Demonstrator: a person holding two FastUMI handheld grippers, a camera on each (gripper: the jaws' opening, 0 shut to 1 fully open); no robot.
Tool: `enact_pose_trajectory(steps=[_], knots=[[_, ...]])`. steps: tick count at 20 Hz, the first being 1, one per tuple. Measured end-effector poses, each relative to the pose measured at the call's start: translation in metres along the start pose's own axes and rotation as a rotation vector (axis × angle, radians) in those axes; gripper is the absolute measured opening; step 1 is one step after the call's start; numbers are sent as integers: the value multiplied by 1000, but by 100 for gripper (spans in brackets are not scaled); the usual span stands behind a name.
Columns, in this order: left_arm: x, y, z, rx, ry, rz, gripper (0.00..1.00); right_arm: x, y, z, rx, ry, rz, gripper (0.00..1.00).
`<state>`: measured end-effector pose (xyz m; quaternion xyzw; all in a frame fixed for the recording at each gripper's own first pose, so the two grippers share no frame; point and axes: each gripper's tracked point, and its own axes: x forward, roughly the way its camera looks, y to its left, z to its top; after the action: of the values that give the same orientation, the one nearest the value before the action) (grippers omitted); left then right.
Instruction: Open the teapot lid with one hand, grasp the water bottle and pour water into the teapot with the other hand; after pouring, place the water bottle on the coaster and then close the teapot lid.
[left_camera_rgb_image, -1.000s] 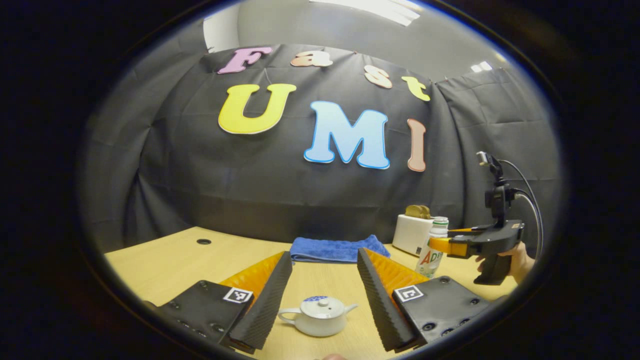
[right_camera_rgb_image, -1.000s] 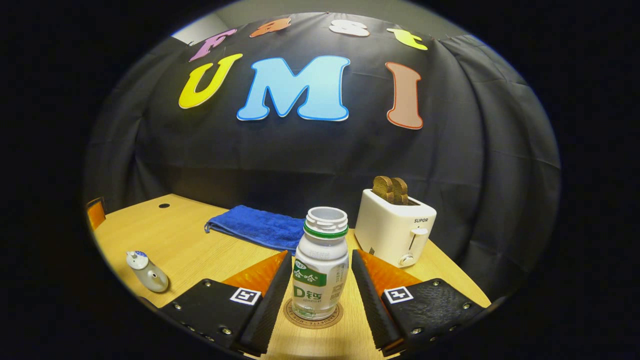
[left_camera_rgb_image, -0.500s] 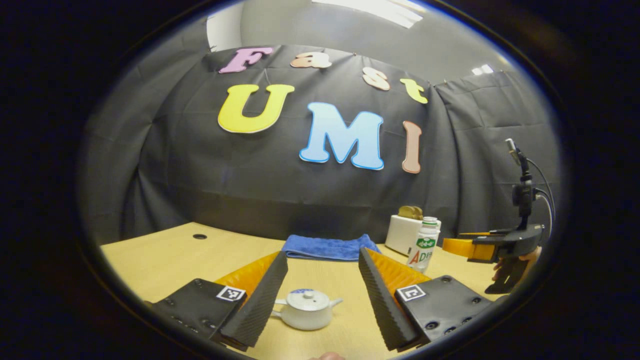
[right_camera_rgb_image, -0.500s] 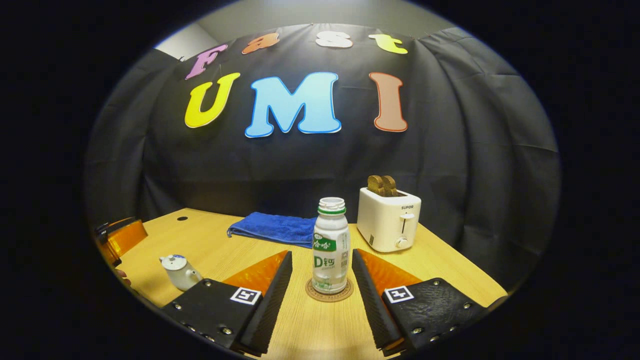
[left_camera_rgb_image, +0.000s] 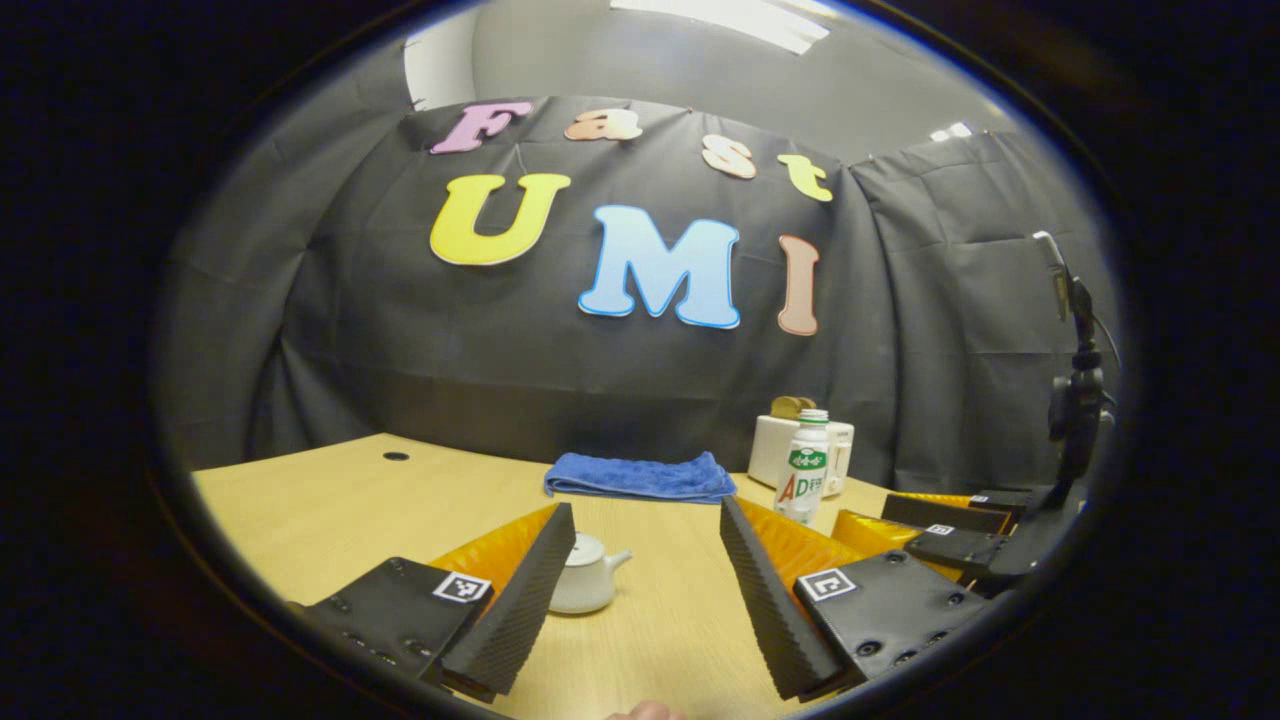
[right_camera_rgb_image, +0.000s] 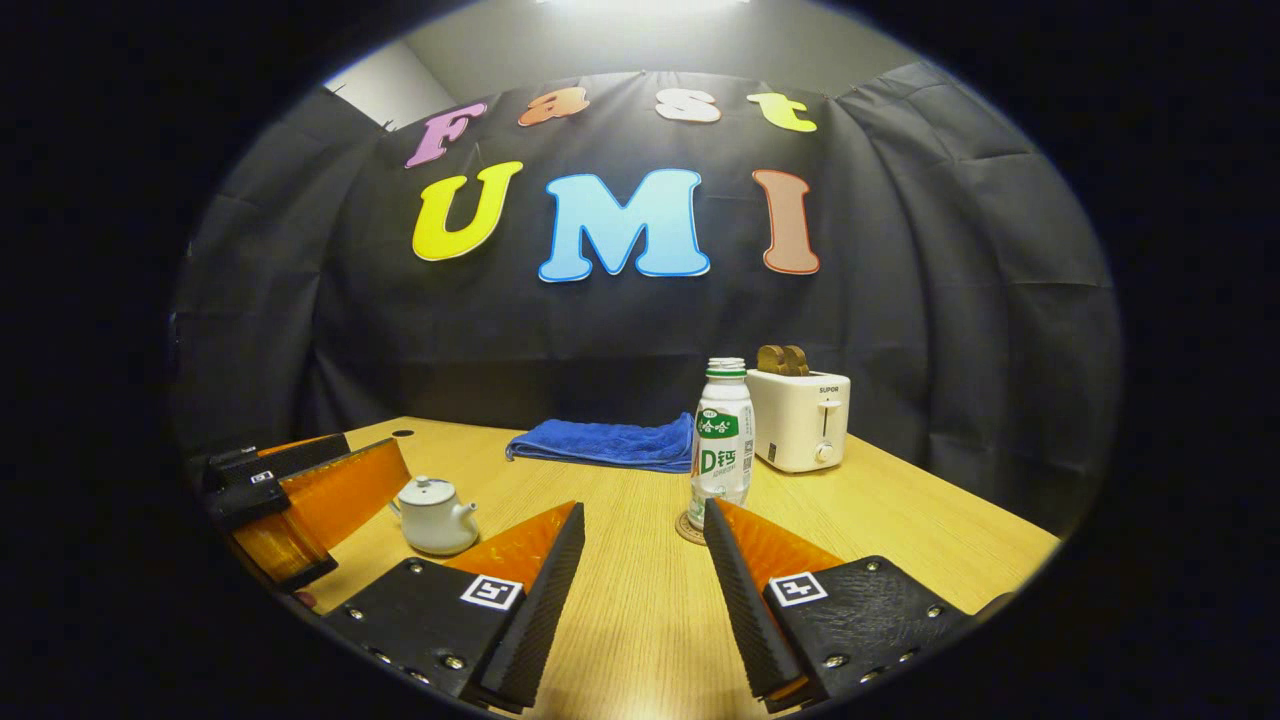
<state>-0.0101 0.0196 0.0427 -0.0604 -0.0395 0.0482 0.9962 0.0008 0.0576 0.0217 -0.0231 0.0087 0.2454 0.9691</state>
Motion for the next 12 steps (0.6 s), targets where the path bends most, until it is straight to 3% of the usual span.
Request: enact_pose_trajectory(steps=[12], knots=[[-4, -1, -17, 24, 14, 38, 99, -4, 0, -6, 19, -13, -29, 75]])
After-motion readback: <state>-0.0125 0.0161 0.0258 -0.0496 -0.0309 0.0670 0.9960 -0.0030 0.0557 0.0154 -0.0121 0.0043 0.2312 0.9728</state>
